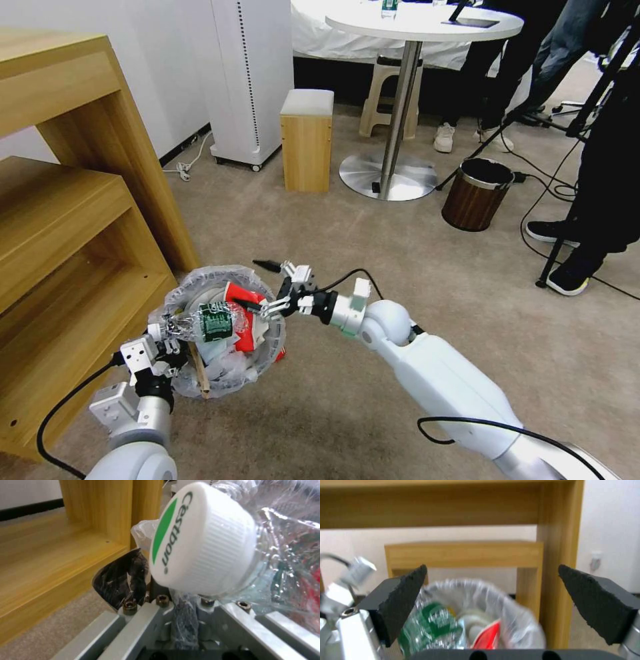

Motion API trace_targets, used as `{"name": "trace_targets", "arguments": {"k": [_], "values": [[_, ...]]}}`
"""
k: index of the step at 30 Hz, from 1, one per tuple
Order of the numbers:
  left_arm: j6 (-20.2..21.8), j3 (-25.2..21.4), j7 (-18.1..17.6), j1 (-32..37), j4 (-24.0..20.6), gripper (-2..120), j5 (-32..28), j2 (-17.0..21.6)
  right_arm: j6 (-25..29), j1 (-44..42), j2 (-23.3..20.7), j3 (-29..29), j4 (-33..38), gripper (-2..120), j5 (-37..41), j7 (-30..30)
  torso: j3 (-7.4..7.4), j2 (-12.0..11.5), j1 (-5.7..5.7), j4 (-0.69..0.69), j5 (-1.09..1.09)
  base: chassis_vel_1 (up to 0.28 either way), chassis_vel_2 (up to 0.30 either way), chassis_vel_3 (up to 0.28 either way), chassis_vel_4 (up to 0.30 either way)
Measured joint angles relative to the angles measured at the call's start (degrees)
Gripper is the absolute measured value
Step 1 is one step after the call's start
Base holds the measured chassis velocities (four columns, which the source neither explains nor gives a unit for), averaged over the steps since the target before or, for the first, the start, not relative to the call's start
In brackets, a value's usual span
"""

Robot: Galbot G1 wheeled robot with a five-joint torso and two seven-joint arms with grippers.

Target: Pick up the trash bin and place the garbage on the floor into it.

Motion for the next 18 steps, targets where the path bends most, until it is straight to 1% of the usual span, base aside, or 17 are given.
{"name": "trace_targets", "arguments": {"k": [2,3,4,7,8,9,10,11,12,14,15,17,18], "values": [[0.51,-0.98,-0.02,-0.62,1.43,1,-0.20,1.13,0.43,-0.49,-0.85,0.86,1.11,100,1.21,0.11,0.00,0.00,0.00,0.00,0.00,0.000,0.000,0.000,0.000],[0.51,-0.98,-0.02,-0.62,1.43,1,-0.20,1.13,0.43,-0.49,-0.85,0.86,1.11,100,1.21,0.11,0.00,0.00,0.00,0.00,0.00,0.000,0.000,0.000,0.000],[1.45,-1.93,-0.56,-1.14,2.73,1,-1.16,2.53,0.65,-1.15,-2.03,1.94,2.23,100,2.32,0.25,0.00,0.00,0.00,0.00,-0.01,0.000,0.000,0.000,0.000],[5.49,-3.11,-3.02,-1.59,3.87,1,-7.99,5.66,1.07,-3.12,-4.94,3.99,3.52,100,3.10,-0.67,0.00,0.00,0.00,0.01,0.00,0.000,0.000,0.000,0.000],[5.49,-3.11,-3.02,-1.59,3.87,1,-7.99,5.66,1.07,-3.12,-4.94,3.99,3.52,100,3.10,-0.67,0.00,0.00,0.00,0.01,0.00,0.000,0.000,0.000,0.000],[7.91,-3.17,-4.10,-1.51,3.94,1,-11.19,6.94,1.32,-4.26,-6.20,4.74,3.71,100,2.77,-1.29,0.00,0.00,0.00,-0.01,-0.02,0.000,0.000,0.000,0.000],[9.42,-3.22,-5.01,-1.39,3.88,1,-13.17,7.85,1.40,-5.23,-6.97,5.25,3.77,100,2.27,-1.56,0.00,0.00,0.00,-0.03,-0.02,0.000,0.000,0.000,0.000],[10.95,-3.32,-6.05,-1.23,3.53,1,-15.29,8.76,1.41,-6.24,-7.58,5.77,3.84,100,1.41,-1.56,0.00,0.00,0.00,-0.01,-0.01,0.000,0.000,0.000,0.000],[10.95,-3.32,-6.05,-1.23,3.53,1,-15.29,8.76,1.41,-6.24,-7.58,5.77,3.84,100,1.41,-1.56,0.00,0.00,0.00,-0.01,-0.01,0.000,0.000,0.000,0.000],[14.62,-3.48,-8.49,-0.74,2.09,1,-21.25,11.24,1.03,-8.44,-8.70,6.94,3.89,100,-2.66,0.02,0.00,0.00,0.00,0.00,-0.01,0.000,0.000,0.000,0.000],[14.62,-3.48,-8.49,-0.74,2.09,1,-21.25,11.24,1.03,-8.44,-8.70,6.94,3.89,100,-2.66,0.02,0.00,0.00,0.00,0.00,-0.01,0.000,0.000,0.000,0.000],[16.73,-3.84,-9.80,-0.57,1.24,1,-25.57,13.63,0.39,-9.95,-9.23,7.74,3.32,100,-6.06,2.65,0.00,0.00,0.00,-0.01,0.00,0.000,0.000,0.000,0.000],[16.73,-3.84,-9.80,-0.57,1.24,1,-25.57,13.63,0.39,-9.95,-9.23,7.74,3.32,100,-6.06,2.65,0.00,0.00,0.00,-0.01,0.00,0.000,0.000,0.000,0.000]]}}
